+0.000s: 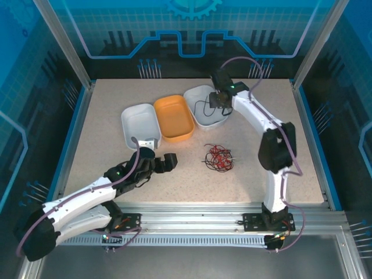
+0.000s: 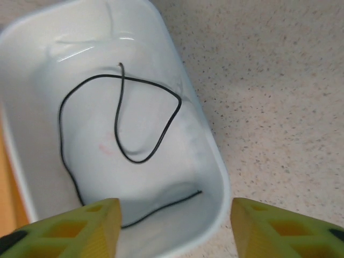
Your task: Untangle the cables
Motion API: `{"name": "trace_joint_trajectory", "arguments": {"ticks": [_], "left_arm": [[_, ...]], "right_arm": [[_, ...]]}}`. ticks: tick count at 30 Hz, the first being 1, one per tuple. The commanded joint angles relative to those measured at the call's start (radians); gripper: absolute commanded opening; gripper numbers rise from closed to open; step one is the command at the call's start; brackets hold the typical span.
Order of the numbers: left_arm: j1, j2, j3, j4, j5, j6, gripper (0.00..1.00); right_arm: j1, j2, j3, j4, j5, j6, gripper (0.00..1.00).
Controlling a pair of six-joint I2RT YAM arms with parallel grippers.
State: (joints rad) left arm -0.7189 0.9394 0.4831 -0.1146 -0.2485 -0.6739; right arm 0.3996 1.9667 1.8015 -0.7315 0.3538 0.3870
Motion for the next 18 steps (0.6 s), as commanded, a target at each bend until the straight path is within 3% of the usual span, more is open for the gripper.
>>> {"name": "trace_joint_trajectory", "arguments": {"ticks": [1, 7, 9, 11, 12, 18], "left_arm": [[0.006, 0.034, 0.055, 0.054, 0.041, 0.007, 0.99], [0.003, 0.130, 0.087, 0.123, 0.113, -0.018, 0.99], [0.002, 0.165, 0.093, 0.154, 0.141, -0.031, 0.99], [-0.003, 0.201, 0.100, 0.187, 0.167, -0.042, 0.99], [-0.008, 0.222, 0.106, 0.202, 0.180, -0.045, 0.99], [-0.048, 0.341, 0.168, 0.233, 0.239, -0.038, 0.99]], "right_arm": [[0.014, -0.157, -0.171, 0.102, -0.023, 0.019, 0.60], [0.030, -0.428, -0.483, 0.181, -0.059, 0.060, 0.61], [0.039, -0.515, -0.579, 0.198, -0.058, 0.077, 0.66], [0.042, -0.606, -0.671, 0.207, -0.053, 0.104, 0.84], [0.042, -0.660, -0.726, 0.208, -0.047, 0.124, 1.00], [0.044, -0.895, -0.899, 0.172, -0.042, 0.168, 1.00]]}}
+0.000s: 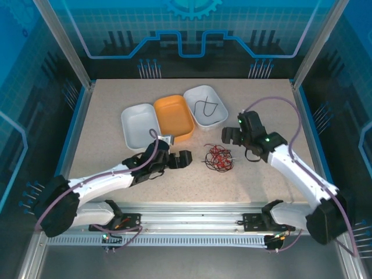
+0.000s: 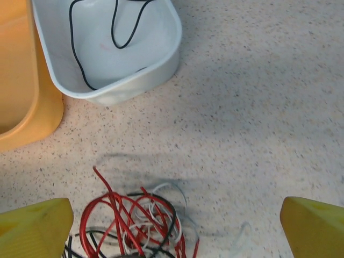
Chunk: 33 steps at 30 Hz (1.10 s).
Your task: Untangle the cables
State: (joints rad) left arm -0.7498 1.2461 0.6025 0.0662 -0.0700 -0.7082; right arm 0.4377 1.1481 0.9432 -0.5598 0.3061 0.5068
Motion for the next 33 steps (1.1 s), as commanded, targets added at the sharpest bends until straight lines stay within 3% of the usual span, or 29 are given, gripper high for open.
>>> {"name": "trace_joint_trajectory", "arguments": {"ticks": [1, 5, 8, 11, 15, 21, 27, 33], "left_arm": [[-0.025, 0.057, 0.057, 0.061, 0.069, -0.006, 0.99], [-0.041, 0.146, 0.079, 0.138, 0.115, -0.041, 0.99], [-0.051, 0.221, 0.109, 0.203, 0.165, -0.053, 0.92], [-0.056, 0.296, 0.165, 0.210, 0.207, -0.035, 0.83], [-0.056, 0.369, 0.222, 0.208, 0.231, 0.008, 0.62], [-0.056, 0.429, 0.278, 0.165, 0.236, 0.067, 0.39], [-0.056, 0.479, 0.307, 0.172, 0.240, 0.090, 0.34], [-0.056, 0.518, 0.357, 0.114, 0.217, 0.235, 0.34]], "right_arm": [[0.006, -0.110, -0.058, -0.008, -0.002, 0.056, 1.00], [0.006, -0.199, -0.153, -0.005, -0.057, 0.069, 1.00], [0.006, -0.232, -0.192, 0.008, -0.114, 0.058, 1.00], [0.006, -0.240, -0.202, -0.001, -0.147, 0.057, 1.00], [0.007, -0.242, -0.211, 0.007, -0.179, 0.060, 1.00], [0.006, -0.215, -0.218, -0.007, -0.159, 0.082, 1.00], [0.007, -0.172, -0.222, -0.002, -0.163, 0.100, 1.00], [0.006, -0.144, -0.222, 0.010, -0.175, 0.108, 1.00]]}}
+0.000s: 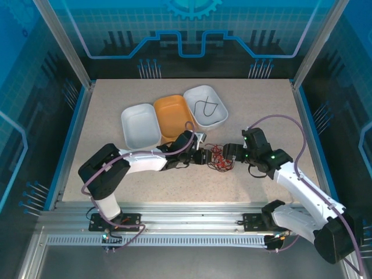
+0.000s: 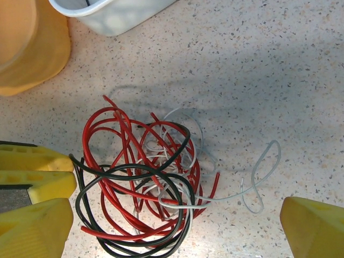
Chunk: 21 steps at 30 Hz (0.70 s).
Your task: Untangle the cables
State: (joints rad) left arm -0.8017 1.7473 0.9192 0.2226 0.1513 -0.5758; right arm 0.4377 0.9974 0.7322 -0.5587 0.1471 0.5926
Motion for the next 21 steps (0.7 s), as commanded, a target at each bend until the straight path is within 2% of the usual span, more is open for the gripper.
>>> {"name": "trace_joint_trajectory", "arguments": {"ticks": [1, 6, 11, 15, 19, 21], "left_arm": [[-0.004, 0.025, 0.051, -0.058, -0.010, 0.126, 0.35], [0.000, 0.056, 0.100, -0.131, -0.078, 0.178, 0.40], [0.016, 0.075, 0.100, -0.131, -0.075, 0.150, 0.43], [0.017, 0.079, 0.090, -0.118, -0.059, 0.137, 0.33], [0.018, 0.070, 0.084, -0.106, -0.050, 0.118, 0.15], [0.018, 0.059, 0.074, -0.105, -0.079, 0.111, 0.10]], "right_arm": [[0.005, 0.012, -0.010, 0.009, -0.016, 0.024, 1.00], [0.006, 0.045, 0.003, 0.017, -0.033, 0.027, 1.00], [0.006, 0.073, 0.013, 0.029, -0.049, 0.030, 1.00], [0.006, 0.087, 0.024, 0.035, -0.052, 0.029, 1.00], [0.006, 0.096, 0.029, 0.040, -0.053, 0.029, 1.00], [0.006, 0.099, 0.029, 0.042, -0.055, 0.032, 1.00]]}}
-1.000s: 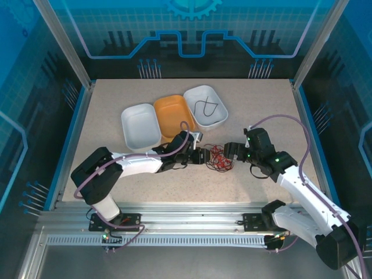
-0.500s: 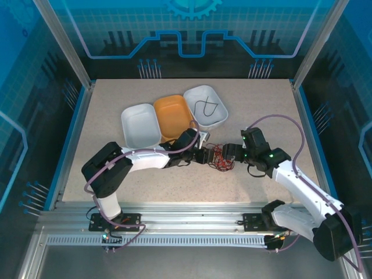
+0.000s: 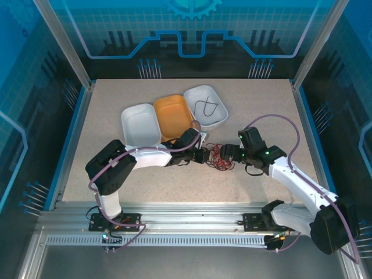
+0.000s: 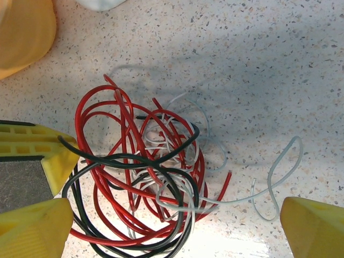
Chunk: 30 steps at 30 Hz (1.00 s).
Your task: Untangle the cables
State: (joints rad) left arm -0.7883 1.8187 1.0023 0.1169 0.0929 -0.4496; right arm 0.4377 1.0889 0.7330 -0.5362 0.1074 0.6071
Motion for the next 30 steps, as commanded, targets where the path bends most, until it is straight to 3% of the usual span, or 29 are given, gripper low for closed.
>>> {"name": "trace_joint_trajectory", "arguments": {"ticks": [1, 4, 7, 19, 30], "left_arm": [[0.004, -0.019, -0.018, -0.002, -0.045, -0.020, 0.07], [0.010, -0.046, -0.050, -0.007, -0.108, -0.048, 0.00], [0.010, -0.100, -0.100, 0.013, -0.131, -0.070, 0.00], [-0.026, -0.337, -0.148, -0.092, -0.106, -0.019, 0.00], [-0.045, -0.397, -0.125, -0.145, -0.074, -0.012, 0.00]], "right_arm": [[0.006, 0.009, 0.026, 0.021, -0.017, 0.019, 1.00], [0.007, 0.012, 0.022, 0.019, -0.018, 0.017, 1.00], [0.014, 0.018, 0.022, 0.003, -0.014, 0.010, 1.00], [0.103, 0.031, 0.051, 0.035, -0.019, -0.012, 1.00], [0.137, 0.129, 0.073, 0.176, -0.078, 0.015, 1.00]]}}
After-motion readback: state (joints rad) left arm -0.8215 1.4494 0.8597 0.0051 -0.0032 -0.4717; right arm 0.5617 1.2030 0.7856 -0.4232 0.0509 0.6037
